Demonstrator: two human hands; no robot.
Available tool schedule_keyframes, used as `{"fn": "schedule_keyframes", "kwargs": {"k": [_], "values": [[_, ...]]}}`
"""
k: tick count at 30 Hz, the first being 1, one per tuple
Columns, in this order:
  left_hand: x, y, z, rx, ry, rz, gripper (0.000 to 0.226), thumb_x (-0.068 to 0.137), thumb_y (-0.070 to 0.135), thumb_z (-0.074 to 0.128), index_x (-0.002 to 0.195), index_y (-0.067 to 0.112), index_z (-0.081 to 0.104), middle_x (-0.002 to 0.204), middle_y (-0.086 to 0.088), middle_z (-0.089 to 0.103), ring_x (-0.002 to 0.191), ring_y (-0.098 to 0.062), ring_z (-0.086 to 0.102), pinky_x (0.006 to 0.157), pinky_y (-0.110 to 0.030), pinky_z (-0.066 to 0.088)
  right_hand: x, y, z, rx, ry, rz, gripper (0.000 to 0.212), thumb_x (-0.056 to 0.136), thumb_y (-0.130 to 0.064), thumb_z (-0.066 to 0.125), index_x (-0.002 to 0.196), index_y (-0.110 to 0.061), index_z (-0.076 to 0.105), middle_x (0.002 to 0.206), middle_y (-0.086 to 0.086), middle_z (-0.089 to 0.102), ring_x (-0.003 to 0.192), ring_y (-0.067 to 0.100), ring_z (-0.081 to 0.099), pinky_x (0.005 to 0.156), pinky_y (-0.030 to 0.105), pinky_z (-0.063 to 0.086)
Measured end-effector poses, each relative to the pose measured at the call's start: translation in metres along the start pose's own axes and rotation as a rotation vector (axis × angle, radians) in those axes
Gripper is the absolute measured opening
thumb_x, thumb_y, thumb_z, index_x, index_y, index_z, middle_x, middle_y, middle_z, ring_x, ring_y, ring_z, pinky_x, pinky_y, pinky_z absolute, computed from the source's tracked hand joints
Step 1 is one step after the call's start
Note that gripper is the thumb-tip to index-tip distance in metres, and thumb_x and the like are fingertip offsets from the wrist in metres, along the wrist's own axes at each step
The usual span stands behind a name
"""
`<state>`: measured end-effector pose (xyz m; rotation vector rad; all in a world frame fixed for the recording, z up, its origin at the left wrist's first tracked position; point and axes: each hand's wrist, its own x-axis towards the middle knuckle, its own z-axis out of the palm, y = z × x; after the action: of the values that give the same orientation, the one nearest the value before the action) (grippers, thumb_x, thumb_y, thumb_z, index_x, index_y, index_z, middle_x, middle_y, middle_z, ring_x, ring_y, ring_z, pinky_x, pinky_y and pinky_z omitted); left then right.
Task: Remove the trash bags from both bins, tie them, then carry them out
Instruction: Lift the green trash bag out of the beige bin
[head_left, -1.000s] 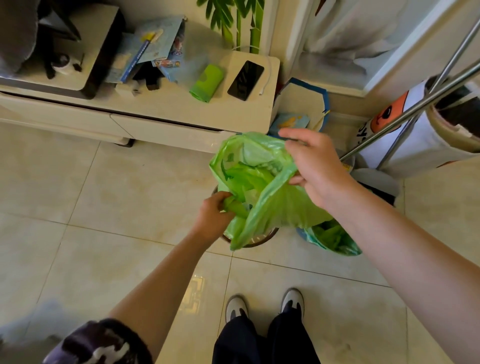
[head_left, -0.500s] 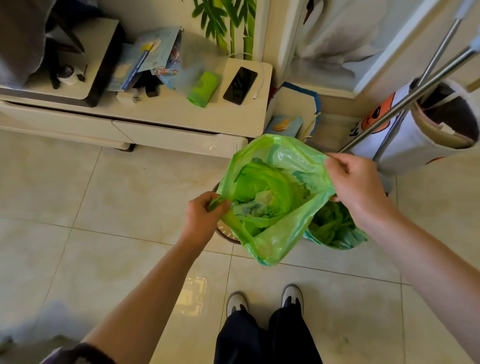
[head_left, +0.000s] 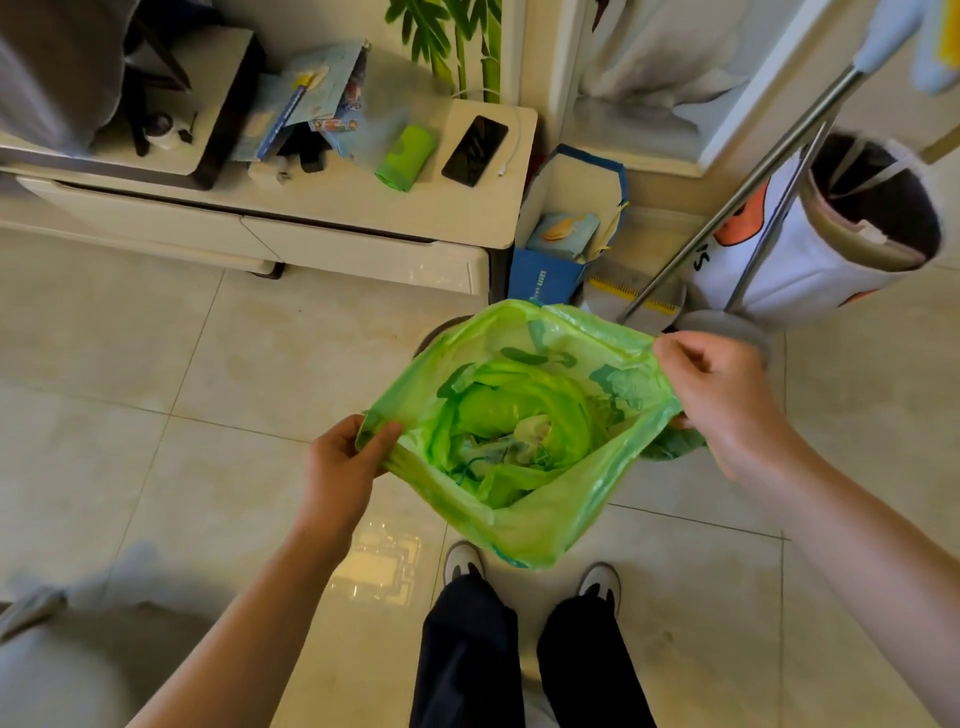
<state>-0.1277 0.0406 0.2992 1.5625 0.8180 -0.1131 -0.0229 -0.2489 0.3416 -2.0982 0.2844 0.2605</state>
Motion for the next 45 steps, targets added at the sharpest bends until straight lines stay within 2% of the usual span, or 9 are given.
{"fn": "schedule_keyframes", "kwargs": {"k": [4,10,18,22,24,32,38,42,45], "values": [[-0.017,-0.025,0.003,-0.036,0.047,-0.098,0.007,0.088,0.008,0.064,0.083,0.011,0.068,0.079,-0.01,0.069,0.071,-0.02,0.067,0.072,-0.032,0.056,-0.01,0.029,0.001,-0.034,-0.091,0.03,0.04,0.087,-0.034,0.056,0.082,0.005,0.061,0.061,0.023,0.045,0.06,0.02,0.045,0.057,0.034,0.043],[-0.002,-0.088,0.008,0.096,0.115,-0.255,0.007,0.088,0.008,0.064,0.081,0.009,0.065,0.08,-0.013,0.066,0.075,-0.026,0.064,0.078,-0.039,0.056,-0.011,0.087,0.032,-0.225,-0.224,0.158,0.029,0.094,-0.02,0.05,0.082,0.003,0.065,0.062,0.016,0.055,0.053,0.025,0.055,0.057,0.042,0.055],[0.075,-0.157,0.015,0.2,0.141,-0.341,0.016,0.088,0.011,0.063,0.073,0.016,0.062,0.076,-0.01,0.065,0.079,-0.027,0.061,0.077,-0.039,0.05,0.019,0.156,0.105,-0.452,-0.338,0.232,0.026,0.095,-0.017,0.047,0.094,0.0,0.067,0.081,0.018,0.068,0.081,0.038,0.067,0.076,0.039,0.053],[0.111,-0.167,0.014,0.237,0.158,-0.328,0.021,0.088,0.013,0.064,0.069,0.021,0.059,0.084,-0.013,0.061,0.082,-0.024,0.055,0.078,-0.039,0.047,0.034,0.17,0.128,-0.36,-0.293,0.345,0.022,0.098,-0.01,0.043,0.096,0.0,0.063,0.079,0.018,0.067,0.054,0.021,0.064,0.053,0.029,0.055],[0.125,-0.167,0.013,0.251,0.141,-0.321,0.021,0.088,0.014,0.064,0.069,0.022,0.059,0.084,-0.012,0.058,0.08,-0.022,0.052,0.077,-0.037,0.045,0.045,0.174,0.135,-0.257,-0.24,0.405,0.021,0.099,-0.011,0.042,0.102,0.0,0.061,0.085,0.02,0.067,0.055,0.019,0.065,0.048,0.026,0.056],[0.156,-0.16,0.015,0.282,0.067,-0.318,0.004,0.088,0.011,0.063,0.086,0.012,0.066,0.08,-0.009,0.064,0.082,-0.025,0.059,0.079,-0.038,0.05,0.083,0.171,0.141,-0.245,-0.159,0.369,0.023,0.097,-0.007,0.042,0.098,-0.001,0.064,0.091,0.024,0.068,0.069,0.03,0.07,0.065,0.038,0.06],[0.164,-0.178,0.02,0.385,0.002,-0.366,0.02,0.091,0.013,0.059,0.075,0.023,0.065,0.077,-0.006,0.066,0.083,-0.028,0.061,0.084,-0.044,0.052,0.091,0.186,0.148,-0.286,-0.189,0.371,0.019,0.095,-0.005,0.047,0.103,-0.005,0.065,0.094,0.018,0.068,0.069,0.026,0.069,0.07,0.039,0.06],[0.172,-0.187,0.025,0.372,0.031,-0.361,0.011,0.092,0.01,0.056,0.097,0.008,0.066,0.078,-0.008,0.065,0.083,-0.028,0.062,0.083,-0.042,0.052,0.098,0.199,0.151,-0.31,-0.214,0.361,0.019,0.095,-0.006,0.049,0.109,-0.007,0.061,0.098,0.017,0.068,0.07,0.023,0.069,0.069,0.035,0.06],[0.175,-0.19,0.028,0.327,0.044,-0.366,0.029,0.092,0.006,0.056,0.121,0.009,0.056,0.096,-0.012,0.066,0.084,-0.027,0.064,0.083,-0.041,0.052,0.103,0.208,0.152,-0.267,-0.221,0.397,0.028,0.094,-0.008,0.051,0.122,-0.009,0.055,0.104,0.015,0.066,0.067,0.019,0.068,0.062,0.029,0.058]]}}
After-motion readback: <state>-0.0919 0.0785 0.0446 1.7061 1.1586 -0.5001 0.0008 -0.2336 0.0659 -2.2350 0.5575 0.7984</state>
